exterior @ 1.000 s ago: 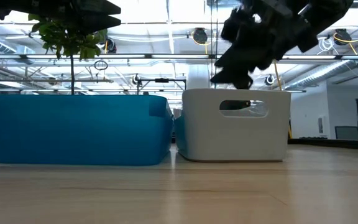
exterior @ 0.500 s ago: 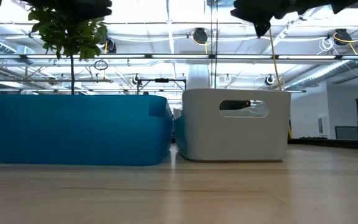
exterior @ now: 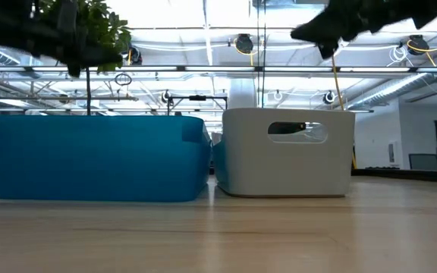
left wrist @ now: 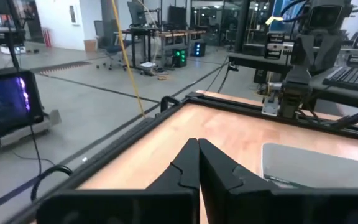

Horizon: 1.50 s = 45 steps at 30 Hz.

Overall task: Sort pens & pencils
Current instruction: Return to Home Position

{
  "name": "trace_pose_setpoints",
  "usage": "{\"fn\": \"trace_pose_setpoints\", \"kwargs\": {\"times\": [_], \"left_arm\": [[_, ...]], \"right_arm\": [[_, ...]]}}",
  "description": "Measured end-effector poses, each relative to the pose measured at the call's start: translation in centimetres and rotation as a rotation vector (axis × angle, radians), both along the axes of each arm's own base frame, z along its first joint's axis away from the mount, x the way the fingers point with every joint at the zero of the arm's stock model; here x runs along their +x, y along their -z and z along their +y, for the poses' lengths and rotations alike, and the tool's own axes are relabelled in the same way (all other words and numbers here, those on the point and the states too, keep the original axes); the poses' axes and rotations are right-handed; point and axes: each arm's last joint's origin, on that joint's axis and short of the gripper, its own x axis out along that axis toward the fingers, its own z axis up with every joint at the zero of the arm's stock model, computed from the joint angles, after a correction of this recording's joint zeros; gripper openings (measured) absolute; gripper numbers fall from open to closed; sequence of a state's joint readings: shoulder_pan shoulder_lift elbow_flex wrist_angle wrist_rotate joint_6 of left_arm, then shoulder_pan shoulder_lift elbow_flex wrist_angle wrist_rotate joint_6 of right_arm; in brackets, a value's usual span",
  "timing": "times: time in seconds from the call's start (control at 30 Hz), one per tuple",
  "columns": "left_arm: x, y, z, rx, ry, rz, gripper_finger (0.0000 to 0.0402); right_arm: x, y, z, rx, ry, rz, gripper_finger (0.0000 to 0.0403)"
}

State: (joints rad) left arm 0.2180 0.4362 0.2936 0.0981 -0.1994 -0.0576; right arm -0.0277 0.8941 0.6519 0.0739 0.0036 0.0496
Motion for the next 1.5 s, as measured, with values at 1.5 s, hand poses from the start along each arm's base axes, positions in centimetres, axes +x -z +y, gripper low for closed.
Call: {"fn": "trace_pose_setpoints", "kwargs": {"times": [1.5], "left_arm": [[-1.4, 7.8, -2.5, -0.130, 0.127, 0.031, 0.0000]], "right_arm": [[-10.2, 10.0, -0.1, 0.107, 0.043, -0.266, 0.0000]]}}
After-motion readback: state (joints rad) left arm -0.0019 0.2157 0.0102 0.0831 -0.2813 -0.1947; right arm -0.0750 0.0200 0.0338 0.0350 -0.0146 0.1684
